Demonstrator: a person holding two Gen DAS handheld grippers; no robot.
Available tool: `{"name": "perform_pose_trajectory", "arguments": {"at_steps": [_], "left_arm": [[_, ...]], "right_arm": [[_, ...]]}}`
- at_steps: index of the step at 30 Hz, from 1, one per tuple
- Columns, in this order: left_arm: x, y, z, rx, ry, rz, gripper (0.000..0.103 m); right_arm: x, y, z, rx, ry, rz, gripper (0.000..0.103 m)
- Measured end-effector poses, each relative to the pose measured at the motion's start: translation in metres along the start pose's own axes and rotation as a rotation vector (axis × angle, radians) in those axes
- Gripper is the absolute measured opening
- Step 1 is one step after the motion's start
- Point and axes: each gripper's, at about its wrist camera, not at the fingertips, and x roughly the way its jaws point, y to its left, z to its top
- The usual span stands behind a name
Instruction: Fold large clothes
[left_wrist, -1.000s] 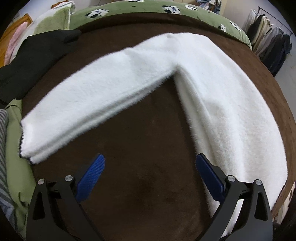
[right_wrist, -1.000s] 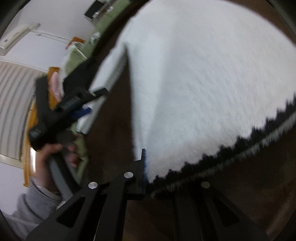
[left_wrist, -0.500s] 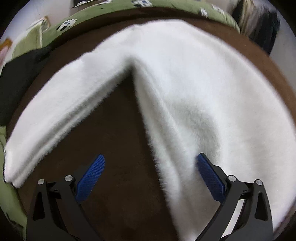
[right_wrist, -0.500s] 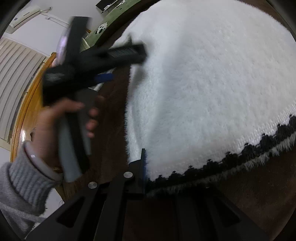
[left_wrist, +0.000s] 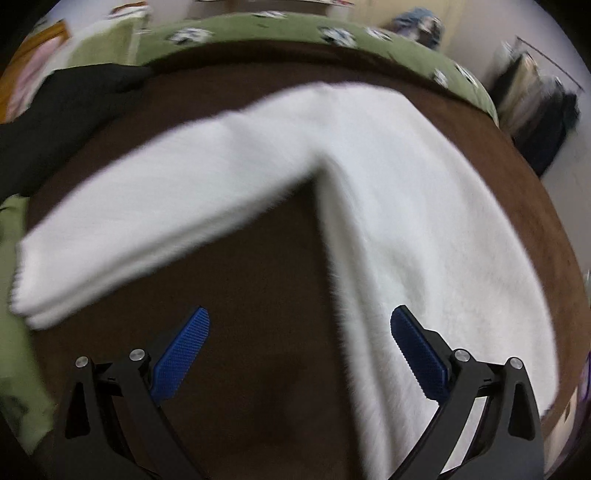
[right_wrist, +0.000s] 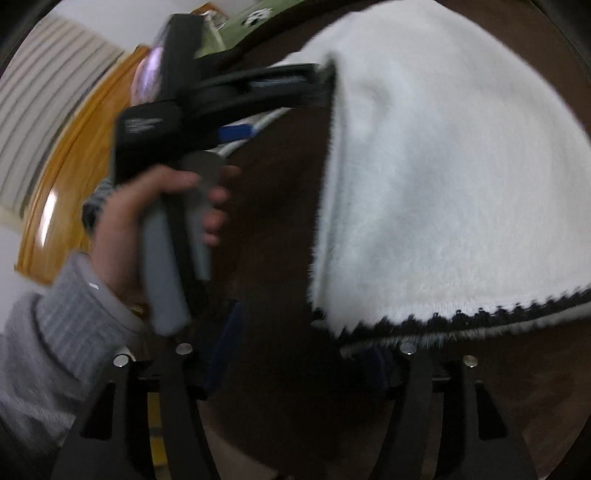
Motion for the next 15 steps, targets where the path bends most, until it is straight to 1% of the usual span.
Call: {"name": "perform_pose_trajectory", "arguments": {"at_steps": [2,3,4,5,6,9,10,12,13,15], "left_arm": [[-0.028,0.024,0.007,-0.036,-0.010,0.026,0.096],[-0.048,0.039,0.010,-0.063,-0.017,0.039,0.096],[-0.064,0.053,0.011,-0.087,-0.014,0.051,0.096],[-0.078,0.062,0.012,-0.102,-0.010,0.063,0.096],[-0.088,0.073,0.011,-0.110,-0.006,0.079,0.096],[-0.111,0.097,0.005,-0.114,0.006,0.130,0.096],[-0.119,0.105,0.001,-0.118,0.011,0.139,0.096],[-0.130,0.115,-0.010,-0.135,0.012,0.156,0.096],[-0.136,0.120,-0.015,-0.147,0.010,0.164,0.096],[-0.144,0.128,-0.026,-0.175,0.011,0.163,0.096]], "right_arm": [[-0.011,0.012,0.010,-0.051,0.007,-0.033,0.067],[-0.016,0.022,0.018,-0.101,0.004,-0.060,0.068],[-0.017,0.029,0.023,-0.139,-0.002,-0.078,0.075],[-0.017,0.037,0.031,-0.183,-0.011,-0.096,0.083],[-0.016,0.040,0.039,-0.212,-0.019,-0.101,0.085],[0.005,0.053,0.072,-0.264,-0.030,-0.121,0.086],[0.014,0.060,0.083,-0.308,-0.028,-0.131,0.086],[0.028,0.073,0.106,-0.387,-0.049,-0.161,0.086],[0.038,0.082,0.131,-0.412,-0.058,-0.174,0.086],[0.047,0.090,0.151,-0.452,-0.052,-0.180,0.086]]}}
